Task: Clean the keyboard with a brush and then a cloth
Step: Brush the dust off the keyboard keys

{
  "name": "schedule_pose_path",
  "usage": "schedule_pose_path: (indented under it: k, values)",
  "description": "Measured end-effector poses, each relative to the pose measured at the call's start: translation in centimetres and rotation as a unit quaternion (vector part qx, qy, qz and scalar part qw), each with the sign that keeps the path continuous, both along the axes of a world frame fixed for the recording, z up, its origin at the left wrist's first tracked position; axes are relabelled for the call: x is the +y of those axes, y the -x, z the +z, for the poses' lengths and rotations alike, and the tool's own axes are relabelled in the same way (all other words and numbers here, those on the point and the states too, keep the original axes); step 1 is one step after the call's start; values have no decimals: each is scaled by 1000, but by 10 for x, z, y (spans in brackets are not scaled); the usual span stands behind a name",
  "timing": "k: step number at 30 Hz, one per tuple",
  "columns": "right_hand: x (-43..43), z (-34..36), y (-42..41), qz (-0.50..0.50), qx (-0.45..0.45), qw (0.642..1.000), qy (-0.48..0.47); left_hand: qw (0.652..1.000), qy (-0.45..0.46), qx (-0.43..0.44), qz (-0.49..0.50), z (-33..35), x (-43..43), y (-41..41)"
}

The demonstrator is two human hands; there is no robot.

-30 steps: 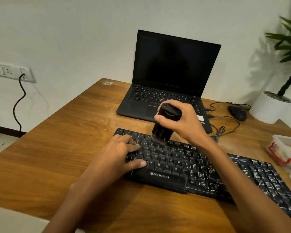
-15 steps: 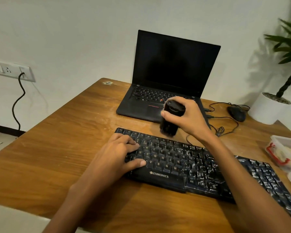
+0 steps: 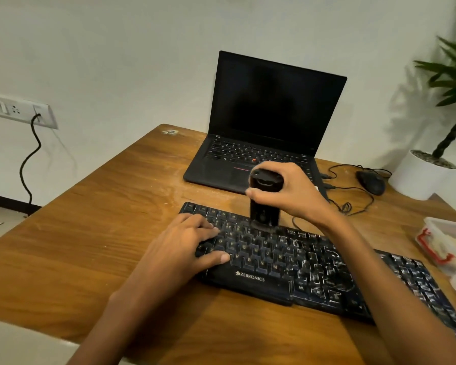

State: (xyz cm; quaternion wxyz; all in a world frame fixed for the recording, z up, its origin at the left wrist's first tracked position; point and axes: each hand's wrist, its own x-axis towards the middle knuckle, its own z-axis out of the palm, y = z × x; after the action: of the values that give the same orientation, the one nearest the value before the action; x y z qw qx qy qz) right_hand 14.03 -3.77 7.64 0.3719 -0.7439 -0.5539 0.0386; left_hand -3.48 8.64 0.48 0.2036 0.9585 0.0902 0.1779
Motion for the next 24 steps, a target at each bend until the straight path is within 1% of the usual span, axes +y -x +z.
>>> schedule_pose_path:
  k: [2,4,7,10,12,13,15,17,19,24]
  values:
    - [17,-2,15,27,37,998,-53,1000,-2,3,3,0,0,0]
    - [29,-9,29,54,54,995,-66,1000,-4,6,6,0,0,0]
    - [21,-20,26,53,39,997,-34,1000,-3,-1,2,-2,1,0]
    - [-8,-14,2,18,38,999,26,1000,7,-2,-1,-2,2,0]
    - [-18,-6,-9,13,28,998,52,1000,9,2,-2,0,1,0]
    - [-17,-4,-11,11,23,998,49,1000,8,4,-1,0,1,0]
    - [-4,-4,-5,11,18,1000,13,1000,7,8,1,0,1,0]
    - [14,-11,7,24,38,999,-29,1000,6,12,5,0,1,0]
    - [20,-18,14,39,55,997,-45,1000,8,15,7,0,1,0]
    - [-27,-15,-17,-2,55,998,14,1000,20,11,5,0,1,1]
